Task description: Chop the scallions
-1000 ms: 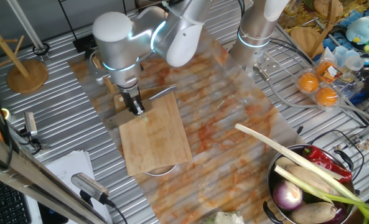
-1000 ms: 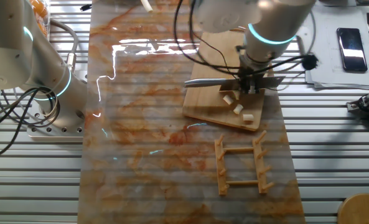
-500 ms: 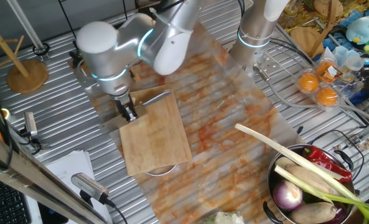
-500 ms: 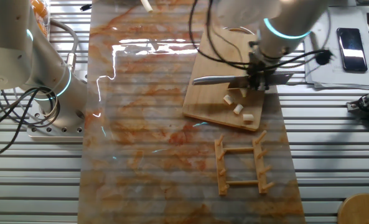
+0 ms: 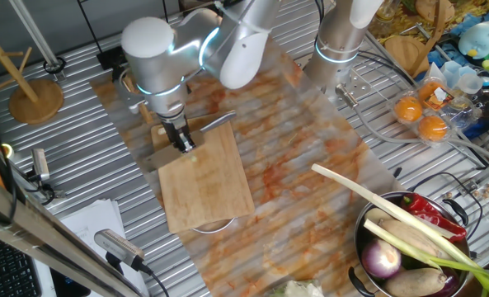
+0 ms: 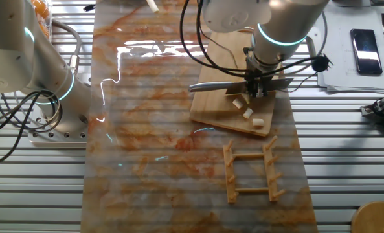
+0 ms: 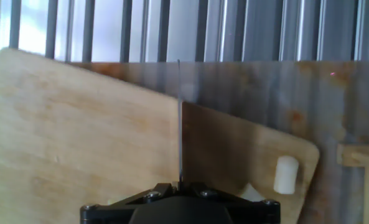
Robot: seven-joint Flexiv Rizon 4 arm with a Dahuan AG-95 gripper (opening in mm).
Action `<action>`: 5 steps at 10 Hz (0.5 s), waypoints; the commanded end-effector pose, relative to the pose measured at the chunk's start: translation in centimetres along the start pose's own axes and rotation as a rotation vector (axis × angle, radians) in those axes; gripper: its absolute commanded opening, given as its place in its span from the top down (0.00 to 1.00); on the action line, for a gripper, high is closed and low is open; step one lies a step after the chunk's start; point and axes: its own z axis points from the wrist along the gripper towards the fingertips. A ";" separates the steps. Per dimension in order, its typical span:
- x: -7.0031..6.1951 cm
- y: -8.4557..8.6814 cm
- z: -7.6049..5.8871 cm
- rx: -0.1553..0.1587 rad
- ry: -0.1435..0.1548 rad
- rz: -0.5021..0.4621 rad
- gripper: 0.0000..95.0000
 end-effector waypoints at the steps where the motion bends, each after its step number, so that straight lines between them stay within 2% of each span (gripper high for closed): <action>1: 0.0 0.0 4.9 -0.005 -0.016 0.003 1.00; 2: -0.5 0.2 4.7 0.016 -0.013 0.004 1.00; 3: -1.1 0.2 5.3 0.023 -0.019 0.005 1.00; 5: -1.9 0.0 6.5 0.023 -0.016 0.009 1.00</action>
